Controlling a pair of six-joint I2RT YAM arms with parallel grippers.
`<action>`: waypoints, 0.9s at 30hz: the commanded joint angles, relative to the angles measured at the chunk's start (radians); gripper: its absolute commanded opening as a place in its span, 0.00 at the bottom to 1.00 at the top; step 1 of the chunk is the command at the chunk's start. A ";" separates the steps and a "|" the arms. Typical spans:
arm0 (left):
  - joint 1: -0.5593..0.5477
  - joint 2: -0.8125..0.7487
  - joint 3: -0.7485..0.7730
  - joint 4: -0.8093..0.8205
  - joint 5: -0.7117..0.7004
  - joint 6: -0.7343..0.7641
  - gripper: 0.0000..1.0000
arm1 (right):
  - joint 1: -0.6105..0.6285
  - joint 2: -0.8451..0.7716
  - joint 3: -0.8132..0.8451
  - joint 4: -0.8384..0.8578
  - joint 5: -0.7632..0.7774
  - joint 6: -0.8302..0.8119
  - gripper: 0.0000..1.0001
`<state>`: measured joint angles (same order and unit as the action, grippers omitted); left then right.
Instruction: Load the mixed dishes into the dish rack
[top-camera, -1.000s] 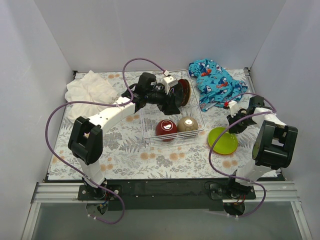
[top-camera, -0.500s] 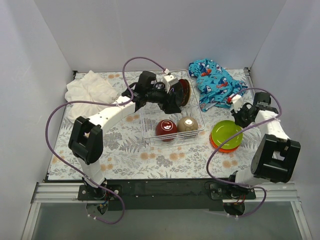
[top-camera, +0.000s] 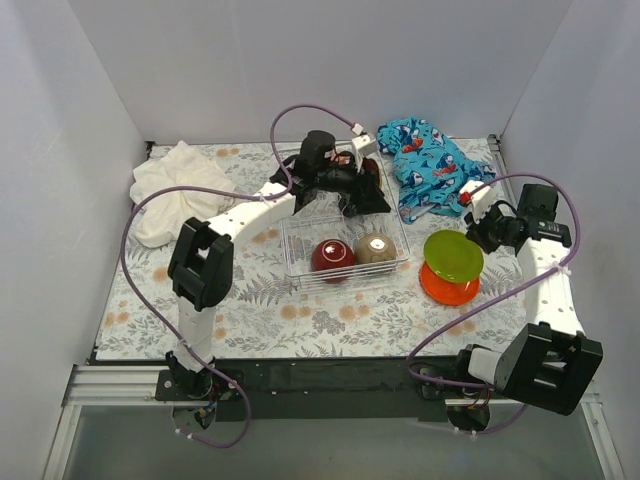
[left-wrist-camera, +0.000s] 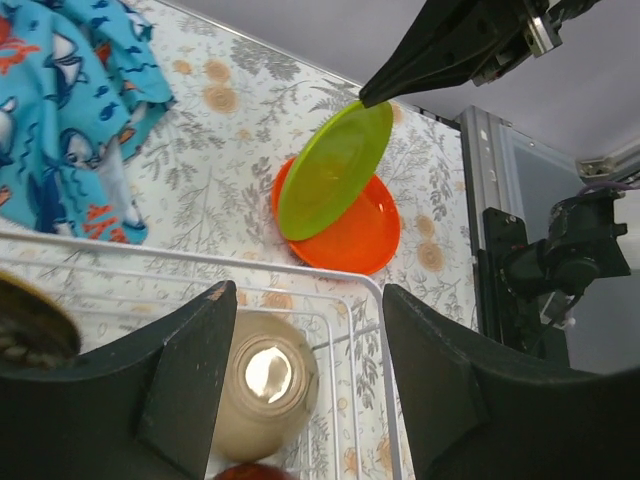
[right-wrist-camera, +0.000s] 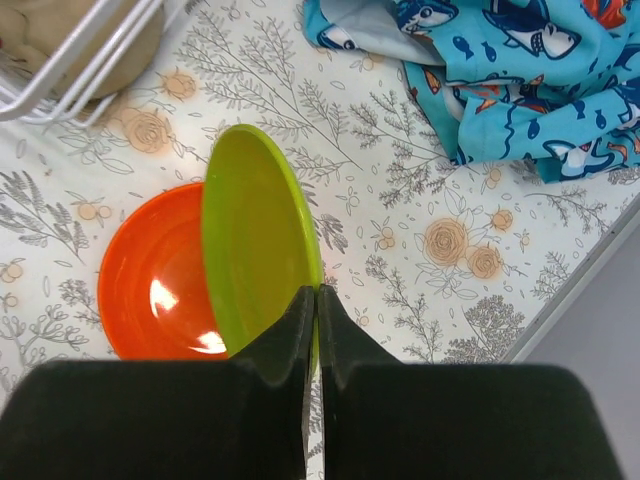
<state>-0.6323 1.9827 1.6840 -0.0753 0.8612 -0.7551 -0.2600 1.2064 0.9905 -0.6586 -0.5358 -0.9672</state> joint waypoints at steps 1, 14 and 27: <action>-0.050 0.047 0.089 0.069 0.094 -0.042 0.60 | -0.001 -0.036 0.083 -0.072 -0.087 0.004 0.01; -0.190 0.297 0.279 0.123 0.026 0.059 0.61 | 0.001 -0.045 0.037 -0.078 -0.082 -0.051 0.01; -0.191 0.119 0.132 0.080 -0.057 0.103 0.60 | -0.085 0.248 0.112 -0.076 0.037 0.188 0.51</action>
<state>-0.8280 2.2738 1.8751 0.0212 0.8219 -0.6964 -0.3099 1.3651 1.0260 -0.7189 -0.4911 -0.9009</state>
